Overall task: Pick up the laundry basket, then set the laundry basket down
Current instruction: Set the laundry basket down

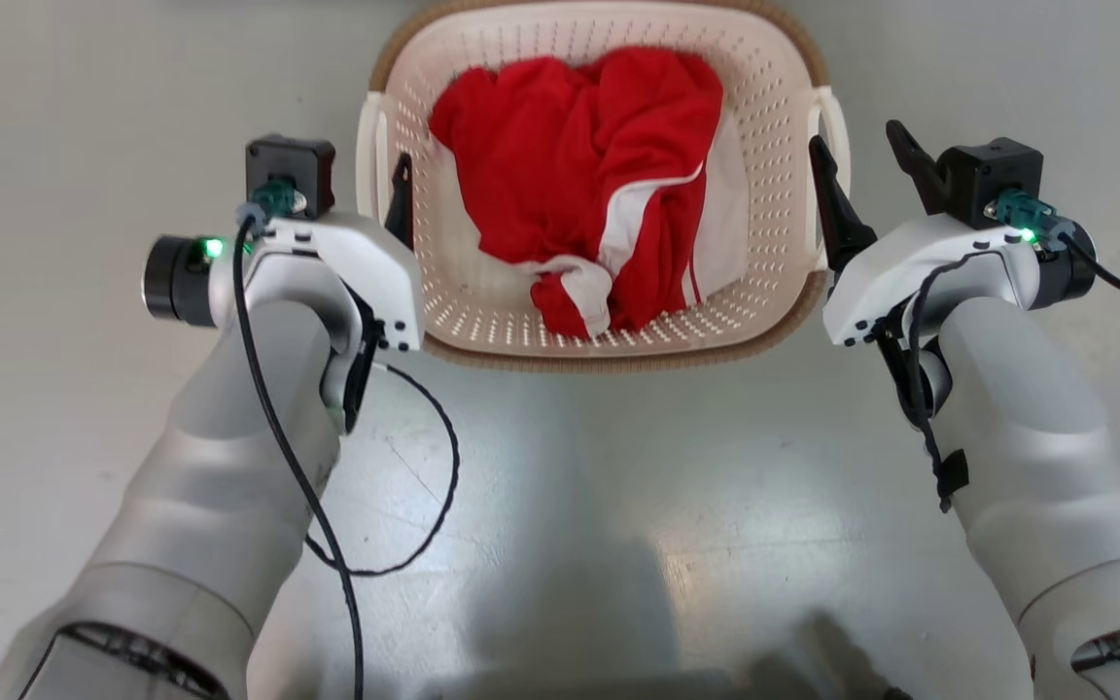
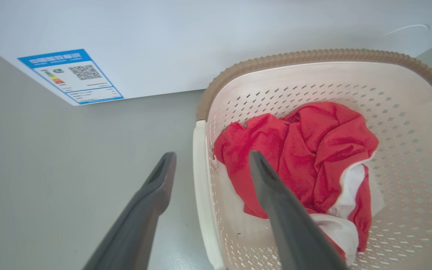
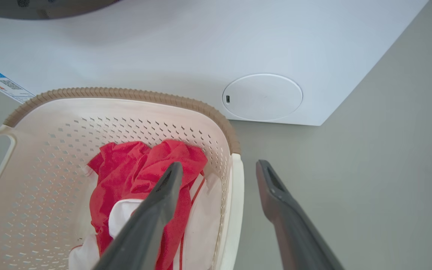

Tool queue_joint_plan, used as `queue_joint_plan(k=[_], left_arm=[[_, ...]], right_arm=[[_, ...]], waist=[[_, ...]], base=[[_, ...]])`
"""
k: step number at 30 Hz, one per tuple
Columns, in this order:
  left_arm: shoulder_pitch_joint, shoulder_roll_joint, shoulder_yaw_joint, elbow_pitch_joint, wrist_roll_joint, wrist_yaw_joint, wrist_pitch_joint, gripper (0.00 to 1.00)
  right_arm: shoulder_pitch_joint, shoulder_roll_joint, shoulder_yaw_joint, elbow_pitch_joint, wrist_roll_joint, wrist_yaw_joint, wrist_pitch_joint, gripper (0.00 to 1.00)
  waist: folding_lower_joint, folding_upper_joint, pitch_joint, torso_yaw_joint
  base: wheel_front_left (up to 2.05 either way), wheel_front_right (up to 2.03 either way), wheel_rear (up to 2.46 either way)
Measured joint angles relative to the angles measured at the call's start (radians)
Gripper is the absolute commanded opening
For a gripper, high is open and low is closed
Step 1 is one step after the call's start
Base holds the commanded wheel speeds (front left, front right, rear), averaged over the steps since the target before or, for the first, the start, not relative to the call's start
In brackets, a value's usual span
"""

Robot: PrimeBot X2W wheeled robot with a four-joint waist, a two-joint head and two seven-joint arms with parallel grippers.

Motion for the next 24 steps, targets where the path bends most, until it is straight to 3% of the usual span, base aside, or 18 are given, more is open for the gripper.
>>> queue_joint_plan(k=[7, 24], left_arm=[[0.117, 0.006, 0.095, -0.147, 0.040, -0.015, 0.002, 1.00], [0.397, -0.006, 0.327, -0.320, 0.132, -0.064, 0.002, 1.00]], right_arm=[[0.084, 0.001, -0.040, -0.101, -0.028, 0.000, 0.000, 1.00], [0.332, 0.007, -0.105, -0.313, -0.103, 0.000, 0.001, 1.00]], waist=[[0.0000, 0.0000, -0.103, 0.009], [0.0000, 0.0000, -0.408, 0.033]], base=[[0.00, 0.00, 0.00], [0.00, 0.00, 0.00]])
